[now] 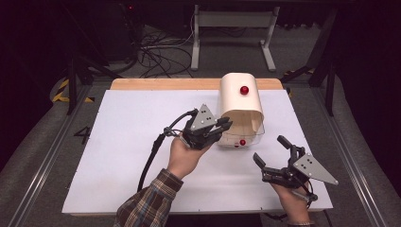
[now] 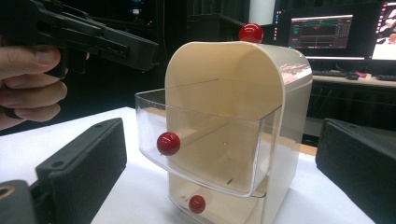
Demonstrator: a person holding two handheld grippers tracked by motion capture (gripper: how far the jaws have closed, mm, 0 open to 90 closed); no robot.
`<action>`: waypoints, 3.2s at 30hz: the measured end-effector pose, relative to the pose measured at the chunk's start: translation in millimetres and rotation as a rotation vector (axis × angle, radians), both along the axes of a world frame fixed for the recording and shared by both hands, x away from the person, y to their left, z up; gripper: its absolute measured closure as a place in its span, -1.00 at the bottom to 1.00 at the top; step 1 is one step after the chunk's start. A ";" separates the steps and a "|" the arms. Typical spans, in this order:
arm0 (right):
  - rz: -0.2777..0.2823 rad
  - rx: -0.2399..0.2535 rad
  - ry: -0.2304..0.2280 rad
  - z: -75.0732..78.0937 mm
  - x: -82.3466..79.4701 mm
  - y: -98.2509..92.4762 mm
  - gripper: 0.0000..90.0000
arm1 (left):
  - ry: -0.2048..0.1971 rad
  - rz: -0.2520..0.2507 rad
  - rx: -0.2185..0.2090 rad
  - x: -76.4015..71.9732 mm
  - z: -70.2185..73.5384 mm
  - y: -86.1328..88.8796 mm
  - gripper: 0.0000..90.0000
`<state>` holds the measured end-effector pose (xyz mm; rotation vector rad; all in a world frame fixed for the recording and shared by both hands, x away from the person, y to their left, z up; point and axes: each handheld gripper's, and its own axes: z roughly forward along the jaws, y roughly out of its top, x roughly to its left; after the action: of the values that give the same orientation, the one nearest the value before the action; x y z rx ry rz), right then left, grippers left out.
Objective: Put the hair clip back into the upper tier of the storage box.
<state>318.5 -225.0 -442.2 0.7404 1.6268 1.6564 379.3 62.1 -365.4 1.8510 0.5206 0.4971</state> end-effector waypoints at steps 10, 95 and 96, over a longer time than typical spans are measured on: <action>-0.001 -0.001 0.005 -0.5 0.3 -0.1 -0.94 | 0.017 0.007 0.017 6.3 -4.7 -6.1 0.77; -0.002 -0.015 0.014 -2.9 1.0 3.9 -0.93 | -0.064 0.117 -0.068 -11.6 -15.5 45.1 -0.80; -0.002 -0.016 0.014 -3.1 1.0 4.0 -0.93 | -0.065 0.117 -0.067 -12.0 -15.6 45.4 -0.81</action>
<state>319.5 -221.0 -445.2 0.7472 1.6463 1.6388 367.2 107.5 -381.0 1.7415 0.5968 0.6085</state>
